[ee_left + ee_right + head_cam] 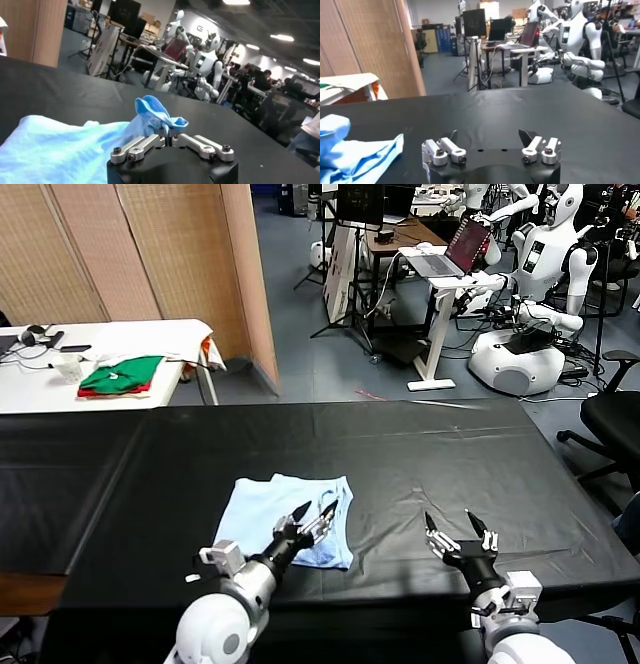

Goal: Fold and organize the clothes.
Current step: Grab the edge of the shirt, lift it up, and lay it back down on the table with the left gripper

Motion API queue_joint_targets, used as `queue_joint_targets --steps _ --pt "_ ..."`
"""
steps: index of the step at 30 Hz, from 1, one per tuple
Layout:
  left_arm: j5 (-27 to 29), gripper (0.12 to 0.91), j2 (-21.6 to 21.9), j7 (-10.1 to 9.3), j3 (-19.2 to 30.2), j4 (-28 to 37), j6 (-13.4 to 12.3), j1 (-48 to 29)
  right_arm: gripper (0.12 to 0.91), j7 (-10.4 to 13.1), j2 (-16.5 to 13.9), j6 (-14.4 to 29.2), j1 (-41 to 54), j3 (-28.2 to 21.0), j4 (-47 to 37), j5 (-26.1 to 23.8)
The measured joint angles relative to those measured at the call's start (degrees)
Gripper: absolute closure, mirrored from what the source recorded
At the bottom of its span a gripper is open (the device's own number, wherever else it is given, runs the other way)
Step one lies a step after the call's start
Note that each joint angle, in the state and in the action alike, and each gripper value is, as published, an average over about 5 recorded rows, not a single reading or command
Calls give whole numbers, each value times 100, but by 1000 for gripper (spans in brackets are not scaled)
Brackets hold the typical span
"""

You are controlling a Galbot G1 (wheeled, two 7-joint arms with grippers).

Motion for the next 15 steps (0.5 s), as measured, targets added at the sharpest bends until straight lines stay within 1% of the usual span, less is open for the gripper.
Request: queue_joint_targets --steps 3,4,6,7,10,11,13,15 --pt "-223 651 -84 -9 56 -36 49 8 118 -2 -32 -5 17 -49 -10 -21" --pt "-324 575 -114 -13 69 -49 71 9 118 -2 -45 -6 27 -66 -15 -25" --pt "-550 461 -170 -23 76 -80 118 10 118 -2 -82 -9 56 -114 -31 -30" --pt "-659 386 -190 -29 68 -96 139 9 118 -1 -105 -13 75 -143 -44 -30" --pt "-830 220 -197 -42 -4 -131 158 -10 118 4 -195 -57 161 -267 -97 7" --pt "-802 180 -177 -37 -44 -134 139 -20 118 4 -232 -79 203 -326 -119 36" --pt "-642 137 -108 -5 -141 -126 67 -39 118 2 -313 -125 313 -474 -169 116" --pt "-405 126 3 38 -265 -106 -27 -43 118 0 -406 -165 465 -668 -246 193"
